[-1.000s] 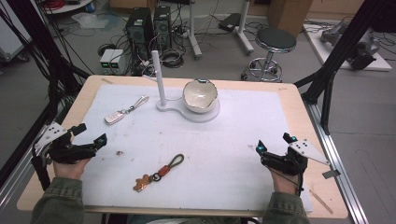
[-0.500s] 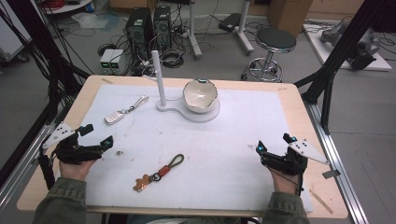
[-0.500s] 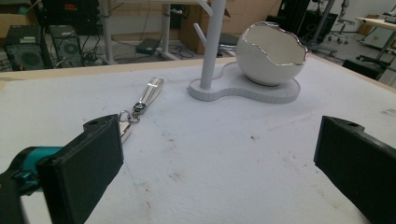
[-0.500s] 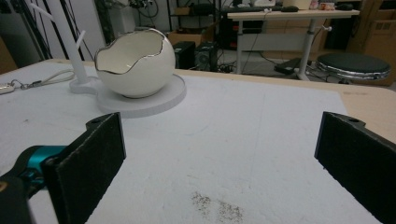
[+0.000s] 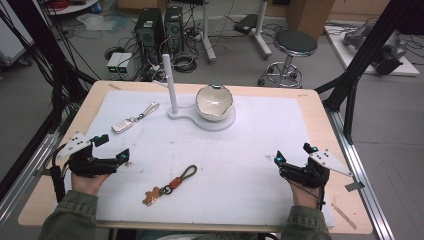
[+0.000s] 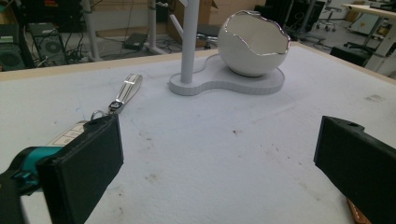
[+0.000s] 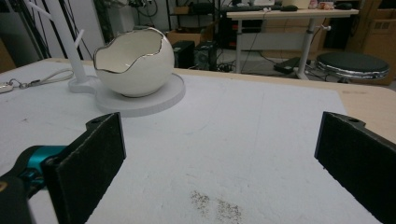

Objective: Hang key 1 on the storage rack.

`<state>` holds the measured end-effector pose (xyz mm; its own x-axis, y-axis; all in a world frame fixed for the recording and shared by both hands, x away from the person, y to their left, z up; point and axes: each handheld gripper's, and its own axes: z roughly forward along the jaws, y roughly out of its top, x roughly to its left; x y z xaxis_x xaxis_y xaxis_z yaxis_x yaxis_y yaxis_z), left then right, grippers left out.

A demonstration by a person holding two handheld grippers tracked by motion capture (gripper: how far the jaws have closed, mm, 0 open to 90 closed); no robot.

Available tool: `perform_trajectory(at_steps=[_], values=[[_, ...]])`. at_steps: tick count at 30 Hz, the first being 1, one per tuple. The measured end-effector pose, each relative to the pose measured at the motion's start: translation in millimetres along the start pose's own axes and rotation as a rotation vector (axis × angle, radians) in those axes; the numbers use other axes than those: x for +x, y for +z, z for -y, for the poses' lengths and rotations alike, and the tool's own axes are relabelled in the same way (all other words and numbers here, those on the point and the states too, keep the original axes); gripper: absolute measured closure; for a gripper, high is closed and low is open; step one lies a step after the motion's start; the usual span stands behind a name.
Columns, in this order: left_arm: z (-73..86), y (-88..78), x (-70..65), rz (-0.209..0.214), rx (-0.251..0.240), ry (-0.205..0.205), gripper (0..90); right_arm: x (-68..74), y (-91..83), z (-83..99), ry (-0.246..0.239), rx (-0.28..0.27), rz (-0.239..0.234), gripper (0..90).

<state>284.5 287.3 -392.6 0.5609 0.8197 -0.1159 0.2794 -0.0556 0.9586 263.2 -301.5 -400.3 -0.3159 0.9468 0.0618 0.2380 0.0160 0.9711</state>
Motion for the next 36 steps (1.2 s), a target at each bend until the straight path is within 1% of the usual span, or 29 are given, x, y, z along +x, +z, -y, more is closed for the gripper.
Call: perform_trajectory(at_steps=[5,7,8,9,11,18,23,28,34,36], values=[[-0.3,2.1,-3.2,0.008,0.006,0.005,1.7,0.0,0.1,0.0,-0.002,0.000,0.000,0.7],[-0.8,4.4,-7.2,0.023,0.013,0.009,1.7,0.2,0.2,0.0,-0.001,0.000,-0.001,0.6],[-0.8,4.4,-7.2,0.023,0.013,0.009,1.7,0.1,0.2,0.0,-0.003,0.002,-0.001,0.7],[-1.4,6.4,-10.8,0.033,0.021,0.015,1.7,0.2,0.3,0.1,-0.005,0.003,0.000,0.6],[-1.6,7.7,-13.0,0.039,0.023,0.015,1.7,0.5,0.3,0.1,-0.003,0.005,-0.001,0.7],[-2.3,16.2,-25.1,0.082,0.067,0.041,1.7,0.6,0.7,0.2,-0.004,0.008,-0.006,0.7],[-3.2,22.5,-35.4,0.120,0.103,0.072,1.7,0.7,0.7,0.2,-0.004,0.008,-0.007,0.7],[-2.9,27.8,-44.2,0.145,0.132,0.087,1.7,0.4,0.5,0.1,-0.008,0.005,-0.007,0.7],[-2.8,32.0,-50.2,0.163,0.156,0.088,1.7,0.1,0.4,0.2,-0.009,0.007,-0.006,0.7],[-3.0,33.6,-50.9,0.175,0.170,0.088,1.7,0.3,0.6,0.2,-0.007,0.008,-0.008,0.7]])
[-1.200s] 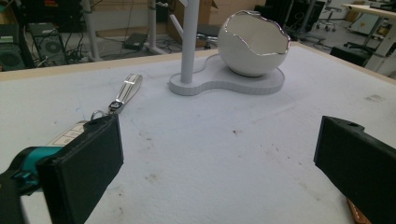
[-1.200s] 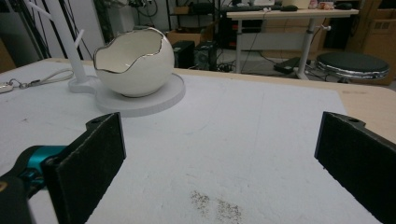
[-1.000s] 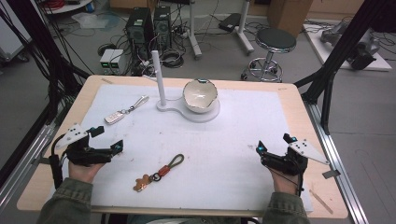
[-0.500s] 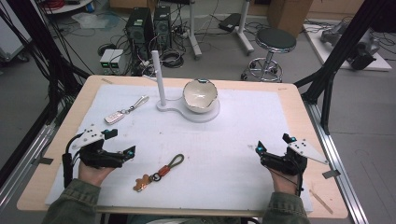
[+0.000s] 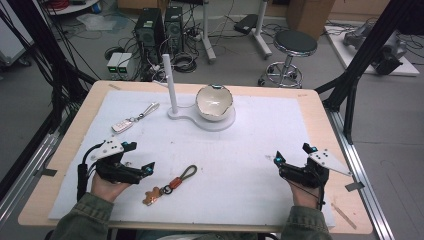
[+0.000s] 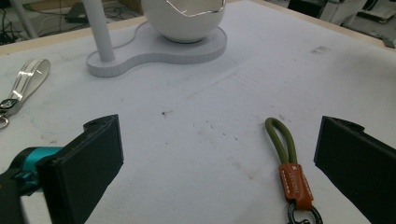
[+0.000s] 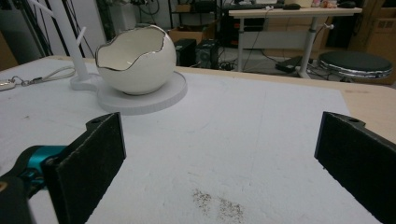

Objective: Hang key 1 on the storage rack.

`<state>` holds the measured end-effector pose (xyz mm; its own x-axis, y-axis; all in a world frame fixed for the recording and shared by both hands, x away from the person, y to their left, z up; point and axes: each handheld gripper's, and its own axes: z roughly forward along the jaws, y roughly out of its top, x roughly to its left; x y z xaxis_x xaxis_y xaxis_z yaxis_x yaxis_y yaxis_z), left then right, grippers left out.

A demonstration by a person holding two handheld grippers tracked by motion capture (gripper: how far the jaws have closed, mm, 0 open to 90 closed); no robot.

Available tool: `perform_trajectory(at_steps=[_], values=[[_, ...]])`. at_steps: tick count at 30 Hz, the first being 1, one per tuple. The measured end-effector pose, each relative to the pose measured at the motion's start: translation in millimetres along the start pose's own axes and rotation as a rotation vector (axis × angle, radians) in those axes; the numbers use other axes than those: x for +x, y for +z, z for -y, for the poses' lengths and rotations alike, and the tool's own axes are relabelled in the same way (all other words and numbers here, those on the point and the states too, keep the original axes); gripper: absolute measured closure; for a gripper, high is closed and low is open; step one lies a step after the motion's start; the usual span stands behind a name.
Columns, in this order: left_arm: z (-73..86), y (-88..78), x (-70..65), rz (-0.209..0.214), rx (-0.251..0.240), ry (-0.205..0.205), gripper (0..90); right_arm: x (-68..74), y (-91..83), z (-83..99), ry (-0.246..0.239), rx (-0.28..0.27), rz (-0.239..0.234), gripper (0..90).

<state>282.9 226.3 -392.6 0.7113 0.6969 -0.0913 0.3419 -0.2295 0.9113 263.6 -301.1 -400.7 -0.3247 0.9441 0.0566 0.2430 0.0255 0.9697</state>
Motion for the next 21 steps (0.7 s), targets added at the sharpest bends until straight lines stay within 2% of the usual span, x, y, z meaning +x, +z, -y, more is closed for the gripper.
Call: perform_trajectory(at_steps=[10,13,16,17,21], values=[[-3.0,11.0,-8.8,0.017,0.060,0.013,1.7,0.8,1.5,0.3,-0.007,0.009,-0.009,0.7],[-3.5,16.6,-13.7,0.029,0.093,0.032,1.7,0.8,1.7,0.4,-0.006,0.010,-0.013,0.7],[-3.6,20.1,-16.2,0.042,0.110,0.030,1.7,1.2,2.0,0.3,-0.006,0.012,-0.013,0.7],[-3.8,23.4,-18.7,0.046,0.136,0.047,1.7,1.3,2.0,0.4,-0.007,0.012,-0.013,0.7],[-4.0,28.9,-23.2,0.060,0.174,0.070,1.7,1.4,1.8,0.3,-0.007,0.011,-0.013,0.7]])
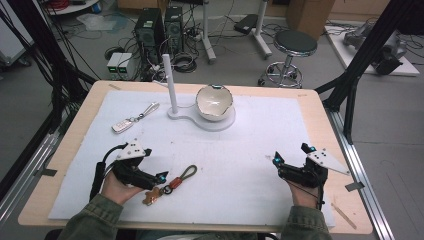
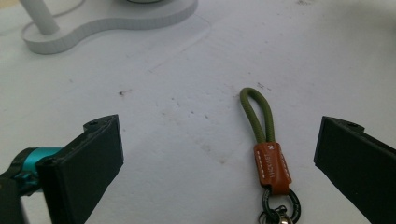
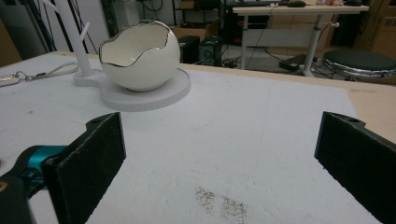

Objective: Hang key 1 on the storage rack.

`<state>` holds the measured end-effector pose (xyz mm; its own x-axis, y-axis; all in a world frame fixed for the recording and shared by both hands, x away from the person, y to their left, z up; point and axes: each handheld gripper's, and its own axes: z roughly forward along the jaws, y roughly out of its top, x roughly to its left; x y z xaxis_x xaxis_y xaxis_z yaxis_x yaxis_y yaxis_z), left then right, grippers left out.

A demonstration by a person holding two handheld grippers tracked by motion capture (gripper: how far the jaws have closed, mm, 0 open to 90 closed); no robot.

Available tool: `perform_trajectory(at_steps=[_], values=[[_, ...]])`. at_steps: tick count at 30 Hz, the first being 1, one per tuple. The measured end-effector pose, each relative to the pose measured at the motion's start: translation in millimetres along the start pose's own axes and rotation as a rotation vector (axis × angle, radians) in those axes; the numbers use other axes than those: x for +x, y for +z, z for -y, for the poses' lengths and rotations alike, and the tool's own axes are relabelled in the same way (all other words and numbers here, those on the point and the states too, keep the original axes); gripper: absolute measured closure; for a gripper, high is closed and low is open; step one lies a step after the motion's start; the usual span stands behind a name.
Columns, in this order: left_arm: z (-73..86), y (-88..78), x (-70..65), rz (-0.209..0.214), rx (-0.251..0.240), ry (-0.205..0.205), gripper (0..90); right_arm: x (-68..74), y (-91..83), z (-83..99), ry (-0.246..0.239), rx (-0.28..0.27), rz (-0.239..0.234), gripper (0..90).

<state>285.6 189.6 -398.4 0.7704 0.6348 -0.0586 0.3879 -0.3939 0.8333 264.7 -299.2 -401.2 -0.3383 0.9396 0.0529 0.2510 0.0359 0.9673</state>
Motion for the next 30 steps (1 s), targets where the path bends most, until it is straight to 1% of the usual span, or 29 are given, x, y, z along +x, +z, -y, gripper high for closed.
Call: perform_trajectory(at_steps=[1,3,5,6,10,12,14,16,18,19,23,25,29,30], values=[[-0.4,1.8,-1.5,0.006,0.007,0.001,1.7,0.0,0.0,0.0,0.000,0.000,0.000,0.7],[-1.2,4.9,-4.9,0.017,0.021,0.018,1.7,0.0,0.0,0.0,-0.001,-0.001,0.000,0.7],[-1.9,10.0,-9.8,0.036,0.046,0.032,1.7,0.1,0.1,0.0,-0.001,0.000,-0.001,0.7],[-1.9,10.0,-9.8,0.036,0.046,0.032,1.7,0.1,0.1,0.0,-0.001,-0.001,-0.001,0.7],[-2.1,17.4,-15.0,0.063,0.083,0.043,1.7,0.1,-0.2,0.0,0.000,-0.001,-0.001,0.7],[-2.2,18.4,-15.4,0.068,0.088,0.045,1.7,0.0,-0.3,-0.1,0.000,0.000,-0.001,0.7],[-1.6,20.8,-16.1,0.071,0.112,0.053,1.7,0.2,-0.2,0.0,0.001,0.000,-0.003,0.7],[-1.2,21.8,-16.6,0.072,0.115,0.050,1.7,0.4,-0.2,-0.1,0.000,-0.002,-0.005,0.7],[-0.7,24.6,-18.2,0.074,0.139,0.059,1.8,0.5,-0.2,-0.1,-0.005,-0.004,-0.005,0.7],[-0.7,24.6,-18.2,0.074,0.139,0.059,1.7,0.7,-0.4,-0.1,-0.005,-0.004,-0.003,0.7],[0.9,30.8,-22.2,0.079,0.167,0.068,1.8,1.0,-1.2,-0.4,-0.005,-0.008,0.003,0.7],[1.2,33.6,-24.0,0.073,0.188,0.078,1.8,1.0,-1.5,-0.5,-0.006,-0.011,0.006,0.7],[2.2,38.6,-25.9,0.077,0.216,0.082,3.6,0.8,-1.6,-0.5,-0.005,-0.013,0.006,0.7],[2.8,39.8,-27.0,0.074,0.219,0.084,6.4,0.6,-1.5,-0.5,-0.008,-0.013,0.005,0.7]])
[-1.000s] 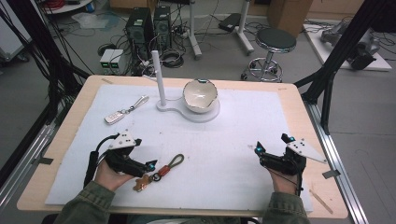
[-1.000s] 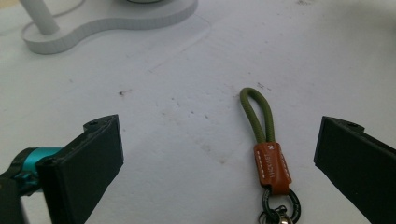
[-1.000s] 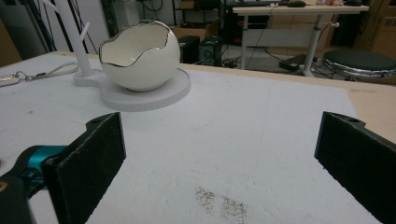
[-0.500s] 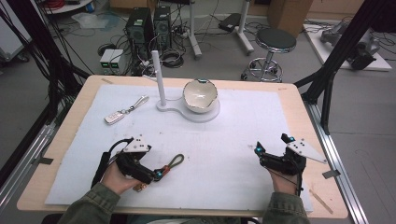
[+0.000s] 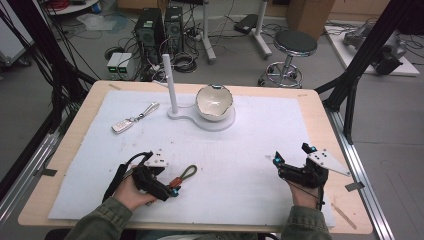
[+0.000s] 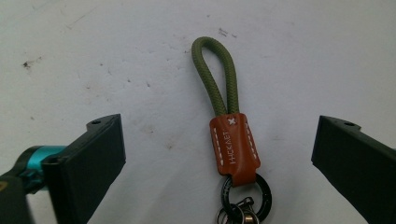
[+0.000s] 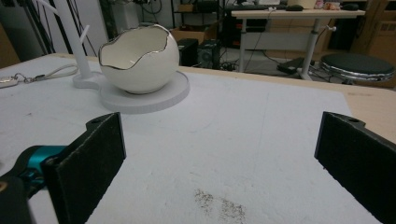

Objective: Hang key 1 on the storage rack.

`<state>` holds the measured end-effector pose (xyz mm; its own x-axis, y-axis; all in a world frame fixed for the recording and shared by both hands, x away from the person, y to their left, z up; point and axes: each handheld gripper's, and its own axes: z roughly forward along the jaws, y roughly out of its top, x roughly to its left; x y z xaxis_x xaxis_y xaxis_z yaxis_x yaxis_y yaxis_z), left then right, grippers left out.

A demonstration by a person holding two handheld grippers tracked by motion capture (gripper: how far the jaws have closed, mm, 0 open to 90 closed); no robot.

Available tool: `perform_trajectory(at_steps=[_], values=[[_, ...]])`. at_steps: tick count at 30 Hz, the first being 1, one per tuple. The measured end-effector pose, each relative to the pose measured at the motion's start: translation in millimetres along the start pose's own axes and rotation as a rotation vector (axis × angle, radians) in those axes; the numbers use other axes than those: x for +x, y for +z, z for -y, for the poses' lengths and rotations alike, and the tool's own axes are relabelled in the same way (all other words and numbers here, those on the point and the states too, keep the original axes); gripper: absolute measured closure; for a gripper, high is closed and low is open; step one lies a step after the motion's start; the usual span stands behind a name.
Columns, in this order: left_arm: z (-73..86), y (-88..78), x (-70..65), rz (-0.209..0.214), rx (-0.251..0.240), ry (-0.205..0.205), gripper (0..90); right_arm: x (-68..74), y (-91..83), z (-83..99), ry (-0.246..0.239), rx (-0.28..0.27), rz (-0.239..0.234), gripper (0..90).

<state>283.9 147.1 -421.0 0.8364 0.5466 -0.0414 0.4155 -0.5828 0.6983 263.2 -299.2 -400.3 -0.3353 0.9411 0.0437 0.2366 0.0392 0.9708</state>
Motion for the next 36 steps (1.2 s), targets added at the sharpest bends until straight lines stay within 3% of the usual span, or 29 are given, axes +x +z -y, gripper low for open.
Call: perform_trajectory(at_steps=[13,15,19,29,36], values=[[1.4,5.4,-4.1,0.013,0.038,0.047,42.2,-0.1,-0.8,-0.2,0.004,0.000,0.002,0.7],[1.6,5.2,-3.9,0.031,0.041,0.049,46.1,-0.2,-0.7,-0.1,0.004,-0.001,0.003,0.7],[2.2,6.4,-5.2,0.038,0.054,0.065,60.9,-0.4,-0.8,-0.1,0.002,-0.001,0.003,0.7],[2.8,6.3,-4.4,0.050,0.056,0.079,70.9,-0.3,-0.9,-0.2,0.002,-0.001,0.004,0.7],[2.9,5.9,-0.3,0.079,0.048,0.042,73.1,-0.3,-0.6,-0.1,0.004,0.000,0.003,0.7]])
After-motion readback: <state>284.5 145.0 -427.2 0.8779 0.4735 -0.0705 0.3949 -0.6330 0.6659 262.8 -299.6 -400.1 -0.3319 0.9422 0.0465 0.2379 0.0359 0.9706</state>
